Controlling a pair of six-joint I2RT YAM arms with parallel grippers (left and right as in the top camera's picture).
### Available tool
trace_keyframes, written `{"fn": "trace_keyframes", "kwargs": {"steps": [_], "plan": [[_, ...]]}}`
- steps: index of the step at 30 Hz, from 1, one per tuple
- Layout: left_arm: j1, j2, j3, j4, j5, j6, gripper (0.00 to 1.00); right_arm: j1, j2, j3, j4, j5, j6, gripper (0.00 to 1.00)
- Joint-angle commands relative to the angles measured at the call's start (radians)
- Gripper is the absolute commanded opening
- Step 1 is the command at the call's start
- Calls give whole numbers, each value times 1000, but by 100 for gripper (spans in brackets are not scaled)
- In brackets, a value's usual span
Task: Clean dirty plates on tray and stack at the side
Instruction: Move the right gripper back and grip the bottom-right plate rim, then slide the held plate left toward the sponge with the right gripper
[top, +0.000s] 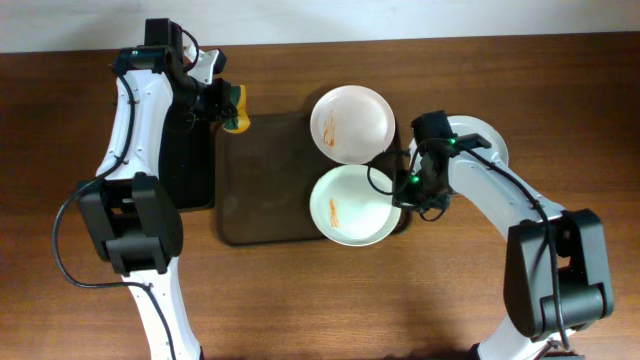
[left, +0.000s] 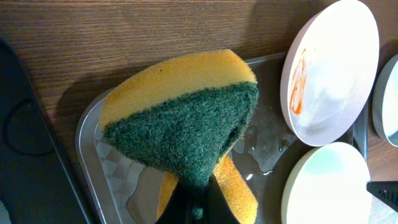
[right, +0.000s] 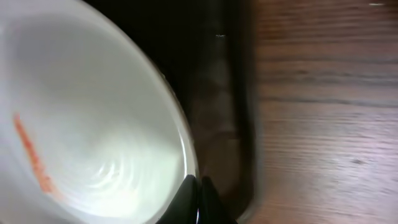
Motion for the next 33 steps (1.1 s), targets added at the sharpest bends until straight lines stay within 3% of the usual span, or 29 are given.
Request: {"fn": "trace_keyframes", "kwargs": {"steps": [1,5,12,16,22,27,29,33], "plan": [[-3,10,14,2,7,-7,1,64,13,-6,21,-60,68,4],[-3,10,14,2,7,-7,1,151,13,-5,63,-26,191,4],[-3,10,14,2,7,-6,1,190,13,47,50,-33,261,4],[-3,10,14,3,7,-6,1,262,13,58,155,-20,348,4],[-3,10,14,3,7,-6,1,391,13,58,319,251,469,4],[-3,10,14,2,7,-6,1,409,51,58,357,264,481,4],[-3,10,14,2,7,-6,1,396,52,58,357,239,479,24],[-3,10,14,7,6,-6,1,385,84,58,383,136,416,43]]}}
